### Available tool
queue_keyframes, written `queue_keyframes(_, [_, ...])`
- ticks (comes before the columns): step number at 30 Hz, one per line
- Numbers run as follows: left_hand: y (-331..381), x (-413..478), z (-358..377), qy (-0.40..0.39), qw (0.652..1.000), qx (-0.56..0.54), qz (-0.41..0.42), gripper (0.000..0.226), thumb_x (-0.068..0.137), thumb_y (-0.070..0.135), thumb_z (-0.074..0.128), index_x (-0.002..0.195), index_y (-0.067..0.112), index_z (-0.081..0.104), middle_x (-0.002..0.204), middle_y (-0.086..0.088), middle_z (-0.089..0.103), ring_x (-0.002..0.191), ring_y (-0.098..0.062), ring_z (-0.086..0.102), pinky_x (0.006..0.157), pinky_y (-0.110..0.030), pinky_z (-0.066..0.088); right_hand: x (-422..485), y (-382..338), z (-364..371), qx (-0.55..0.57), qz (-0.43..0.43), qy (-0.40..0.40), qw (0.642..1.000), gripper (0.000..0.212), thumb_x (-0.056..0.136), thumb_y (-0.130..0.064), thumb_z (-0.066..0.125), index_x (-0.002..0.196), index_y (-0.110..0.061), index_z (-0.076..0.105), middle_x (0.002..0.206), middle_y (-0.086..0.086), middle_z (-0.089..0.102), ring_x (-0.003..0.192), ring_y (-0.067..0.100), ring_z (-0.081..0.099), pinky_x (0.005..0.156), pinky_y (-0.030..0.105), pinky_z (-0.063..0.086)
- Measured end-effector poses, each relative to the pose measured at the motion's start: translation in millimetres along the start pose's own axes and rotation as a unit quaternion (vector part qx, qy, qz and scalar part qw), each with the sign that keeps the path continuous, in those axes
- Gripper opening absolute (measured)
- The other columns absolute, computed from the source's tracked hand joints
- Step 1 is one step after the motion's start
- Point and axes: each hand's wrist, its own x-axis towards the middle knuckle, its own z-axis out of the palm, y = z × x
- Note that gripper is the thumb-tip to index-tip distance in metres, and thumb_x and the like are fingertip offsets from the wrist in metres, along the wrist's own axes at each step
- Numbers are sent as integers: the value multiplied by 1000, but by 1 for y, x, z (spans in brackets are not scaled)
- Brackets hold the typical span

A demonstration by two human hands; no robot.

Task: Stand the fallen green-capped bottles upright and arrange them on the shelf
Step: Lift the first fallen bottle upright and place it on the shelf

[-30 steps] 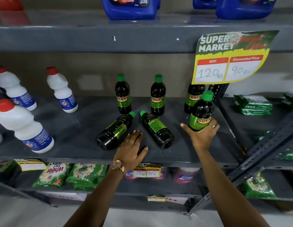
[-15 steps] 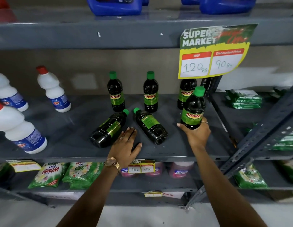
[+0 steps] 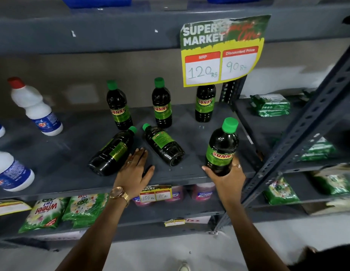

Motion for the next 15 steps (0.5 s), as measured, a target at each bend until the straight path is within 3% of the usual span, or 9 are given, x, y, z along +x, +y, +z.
queue_keyframes(12, [-8, 2, 6, -23, 1000, -8, -2, 79, 85, 58, 15, 143, 6, 28, 153, -15, 28, 142, -26, 21, 114, -33, 8, -3, 5, -1, -4, 20, -14, 1000, 76, 57, -40, 89, 117, -8, 57, 108, 10, 67, 100, 26, 64, 85, 41, 55])
queue_keyframes(15, [-7, 2, 2, -30, 999, -33, -3, 82, 84, 60, 15, 144, 6, 27, 153, -15, 26, 142, -26, 20, 114, -32, 9, -6, 4, 0, 10, 32, -25, 999, 92, 56, -44, 88, 132, -11, 48, 124, 11, 60, 116, 25, 58, 97, 40, 49])
